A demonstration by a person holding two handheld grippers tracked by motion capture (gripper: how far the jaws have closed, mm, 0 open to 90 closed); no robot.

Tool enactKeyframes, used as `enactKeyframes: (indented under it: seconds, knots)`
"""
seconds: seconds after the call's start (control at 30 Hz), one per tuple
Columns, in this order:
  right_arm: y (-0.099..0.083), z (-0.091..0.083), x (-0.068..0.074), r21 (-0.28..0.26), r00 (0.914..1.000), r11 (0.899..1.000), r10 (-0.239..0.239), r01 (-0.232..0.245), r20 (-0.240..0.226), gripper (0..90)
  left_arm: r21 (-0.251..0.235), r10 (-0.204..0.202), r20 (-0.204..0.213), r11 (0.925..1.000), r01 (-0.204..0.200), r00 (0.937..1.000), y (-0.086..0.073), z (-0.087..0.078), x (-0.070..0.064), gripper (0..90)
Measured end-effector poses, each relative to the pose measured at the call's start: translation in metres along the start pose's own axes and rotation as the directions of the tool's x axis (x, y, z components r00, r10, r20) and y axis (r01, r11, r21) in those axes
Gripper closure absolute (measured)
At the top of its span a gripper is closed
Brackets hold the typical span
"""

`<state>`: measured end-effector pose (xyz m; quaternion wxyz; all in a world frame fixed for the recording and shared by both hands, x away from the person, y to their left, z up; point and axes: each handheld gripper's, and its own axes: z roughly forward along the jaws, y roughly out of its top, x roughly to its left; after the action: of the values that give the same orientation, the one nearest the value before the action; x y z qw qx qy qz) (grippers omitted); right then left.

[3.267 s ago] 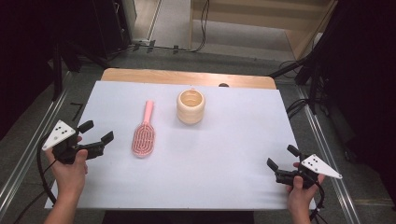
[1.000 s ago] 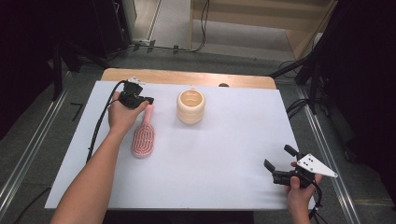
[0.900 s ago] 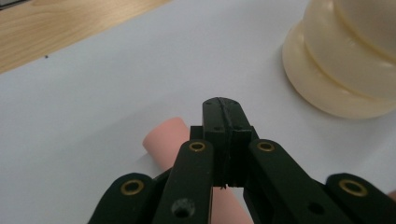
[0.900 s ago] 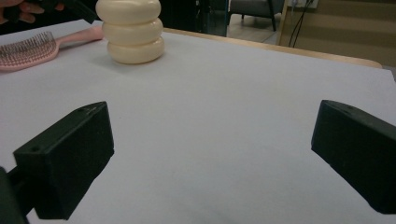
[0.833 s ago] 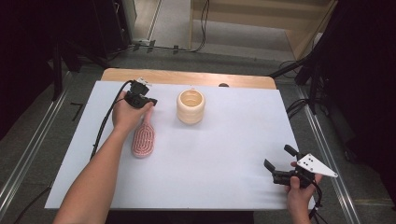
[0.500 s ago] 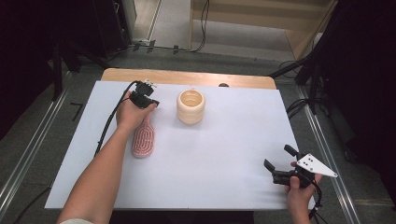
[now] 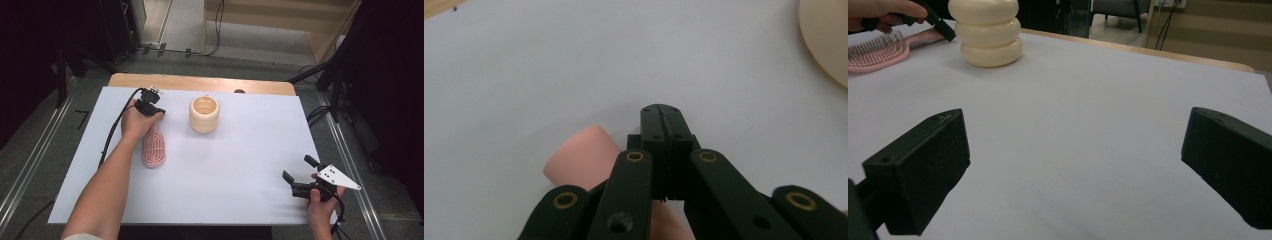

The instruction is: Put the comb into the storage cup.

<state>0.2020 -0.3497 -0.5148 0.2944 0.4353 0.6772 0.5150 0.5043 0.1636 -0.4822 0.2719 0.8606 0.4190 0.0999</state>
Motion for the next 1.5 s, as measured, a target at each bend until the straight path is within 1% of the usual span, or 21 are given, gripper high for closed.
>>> enactKeyframes:
  seconds: [0.03, 0.13, 0.3, 0.33, 0.4, 0.47, 0.63, 0.67, 0.8, 0.9, 1.03, 1.17, 1.3, 1.43, 1.5]
  knots:
    - [0.000, 0.000, 0.000, 0.000, 1.0000, 1.000, -0.001, 0.001, 0.000, 0.0, -0.007, -0.016, 0.008, 0.9998, 0.016, 0.9998, -0.002, -0.001, 0.003, 90.0]
    - [0.000, 0.000, 0.000, 0.002, 1.0000, 1.000, -0.002, 0.002, 0.001, 0.0, 0.009, -0.019, -0.010, 0.9998, 0.020, 0.9998, -0.008, -0.004, 0.008, 90.0]
    - [0.000, 0.001, 0.000, 0.003, 1.0000, 1.000, -0.003, 0.003, 0.002, 0.0, 0.002, -0.037, -0.023, 0.9993, 0.037, 0.9990, -0.016, -0.011, 0.017, 90.0]
    - [0.000, 0.001, 0.001, 0.005, 1.0000, 1.000, -0.003, 0.002, 0.003, 0.0, 0.000, -0.044, -0.022, 0.9990, 0.044, 0.9988, -0.019, -0.013, 0.020, 90.0]
    - [0.000, 0.001, 0.001, 0.005, 1.0000, 1.000, -0.004, 0.004, 0.003, 0.0, -0.009, -0.060, -0.006, 0.9981, 0.060, 0.9982, -0.023, -0.016, 0.024, 90.0]
    - [0.000, 0.001, 0.001, 0.006, 1.0000, 1.000, -0.007, 0.007, 0.002, 0.0, -0.003, -0.056, -0.008, 0.9984, 0.056, 0.9984, -0.028, -0.019, 0.026, 90.0]
    - [0.000, 0.002, 0.001, 0.009, 0.9999, 1.000, -0.015, 0.015, 0.004, 0.0, -0.007, -0.051, -0.013, 0.9987, 0.051, 0.9986, -0.039, -0.027, 0.030, 90.0]
    - [0.000, 0.002, 0.002, 0.012, 0.9999, 1.000, -0.014, 0.014, 0.006, 0.0, -0.005, -0.045, -0.014, 0.9990, 0.045, 0.9989, -0.041, -0.028, 0.030, 90.0]
    - [0.000, 0.002, 0.001, 0.013, 0.9998, 1.000, -0.017, 0.017, 0.007, 0.0, 0.000, -0.025, -0.020, 0.9997, 0.025, 0.9995, -0.049, -0.035, 0.029, 90.0]
    - [0.000, 0.002, 0.002, 0.014, 0.9998, 1.000, -0.021, 0.021, 0.006, 0.0, 0.000, -0.013, -0.012, 0.9999, 0.013, 0.9998, -0.056, -0.041, 0.029, 90.0]
    - [0.000, 0.002, 0.002, 0.016, 0.9997, 1.000, -0.021, 0.021, 0.008, 0.0, 0.011, 0.009, -0.020, 0.9999, -0.009, 0.9998, -0.066, -0.048, 0.027, 90.0]
    - [0.000, 0.002, 0.002, 0.016, 0.9997, 1.000, -0.021, 0.021, 0.009, 0.0, 0.028, 0.040, -0.044, 0.9988, -0.039, 0.9982, -0.075, -0.055, 0.023, 90.0]
    - [0.001, 0.003, 0.002, 0.018, 0.9997, 1.000, -0.023, 0.023, 0.010, 0.0, 0.025, 0.036, -0.039, 0.9991, -0.035, 0.9986, -0.086, -0.062, 0.021, 90.0]
    - [0.001, 0.003, 0.002, 0.018, 0.9996, 1.000, -0.026, 0.025, 0.009, 0.0, 0.020, 0.042, -0.029, 0.9989, -0.042, 0.9987, -0.096, -0.068, 0.014, 90.0]
    - [0.001, 0.003, 0.002, 0.019, 0.9997, 1.000, -0.024, 0.024, 0.009, 0.0, 0.019, 0.048, -0.032, 0.9987, -0.047, 0.9983, -0.101, -0.070, 0.009, 90.0]
